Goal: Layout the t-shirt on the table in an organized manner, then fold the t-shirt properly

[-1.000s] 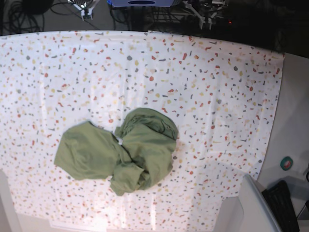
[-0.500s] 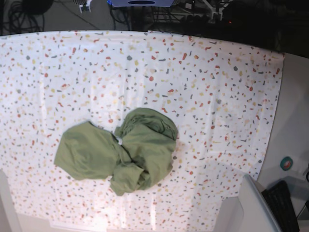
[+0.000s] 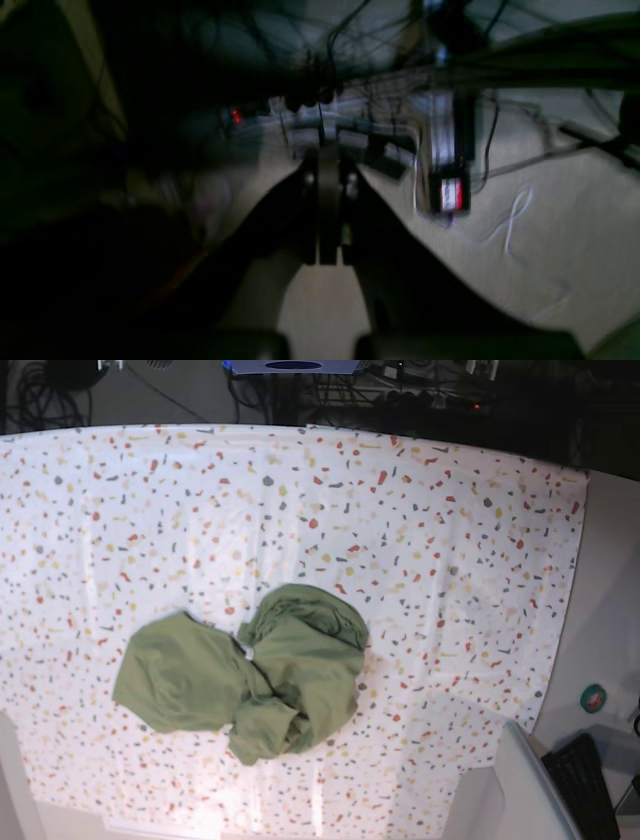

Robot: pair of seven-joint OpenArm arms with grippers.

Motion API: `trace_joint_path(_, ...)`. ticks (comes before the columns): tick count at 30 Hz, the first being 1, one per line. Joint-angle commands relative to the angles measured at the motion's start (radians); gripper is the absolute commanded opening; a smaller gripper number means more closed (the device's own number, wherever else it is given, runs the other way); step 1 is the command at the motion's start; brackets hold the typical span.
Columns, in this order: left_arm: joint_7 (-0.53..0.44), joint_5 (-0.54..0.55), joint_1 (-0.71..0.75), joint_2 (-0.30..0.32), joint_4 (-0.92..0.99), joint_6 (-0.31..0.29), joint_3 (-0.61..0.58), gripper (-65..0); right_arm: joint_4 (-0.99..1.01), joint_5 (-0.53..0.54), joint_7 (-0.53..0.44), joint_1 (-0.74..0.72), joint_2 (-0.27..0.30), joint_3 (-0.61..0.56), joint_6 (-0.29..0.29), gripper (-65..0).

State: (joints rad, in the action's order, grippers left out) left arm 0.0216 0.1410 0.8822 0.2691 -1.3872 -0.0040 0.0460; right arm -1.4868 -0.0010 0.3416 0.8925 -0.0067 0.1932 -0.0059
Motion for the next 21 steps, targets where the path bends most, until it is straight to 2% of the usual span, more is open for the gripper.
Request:
trace_joint_path(1,-0.019,0.030,0.045,0.019,-0.080,0.008,0.035,-65.0,-0.079,0.003,-0.023,0.018,0.006,0.004,-0.004,-65.0)
trace_joint_path(6,-0.018,0.171,0.130,0.058,-0.384,0.008,0.154,-65.0,-0.352,-0.003,-0.023,0.035,0.011,0.004,-0.004,-65.0)
trace_joint_path(9,-0.018,0.170,0.127,0.062,-0.478,0.008,0.183,-65.0,-0.443,-0.003,-0.023,-0.028,0.014,0.004,-0.004,-65.0)
trace_joint_path(12,-0.013,0.176,0.042,0.060,-0.522,0.008,0.180,-65.0,-0.461,-0.004,-0.023,-0.169,0.015,-0.002,-0.004,-65.0)
trace_joint_path(14,0.059,0.177,-0.041,0.060,-0.525,0.009,0.177,-65.0,-0.455,-0.004,0.026,-0.278,0.015,-0.011,-0.001,-65.0)
trace_joint_path(17,0.283,0.179,-0.186,0.029,-0.545,0.009,0.183,-65.0,-0.446,-0.004,0.221,-0.461,0.017,-0.067,-0.001,-65.0)
trace_joint_path(18,0.357,0.179,-0.239,0.006,-0.548,0.009,0.186,-65.0,-0.443,-0.004,0.282,-0.523,0.017,-0.079,-0.001,-60.6)
trace_joint_path(20,0.472,0.179,-0.329,-0.035,-0.545,0.009,0.199,-63.7,-0.404,-0.004,0.368,-0.635,0.017,-0.110,-0.001,-46.8)
trace_joint_path(21,0.515,0.179,-0.380,-0.064,-0.541,0.009,0.203,-54.3,-0.374,-0.004,0.382,-0.686,0.017,-0.128,0.001,-40.5)
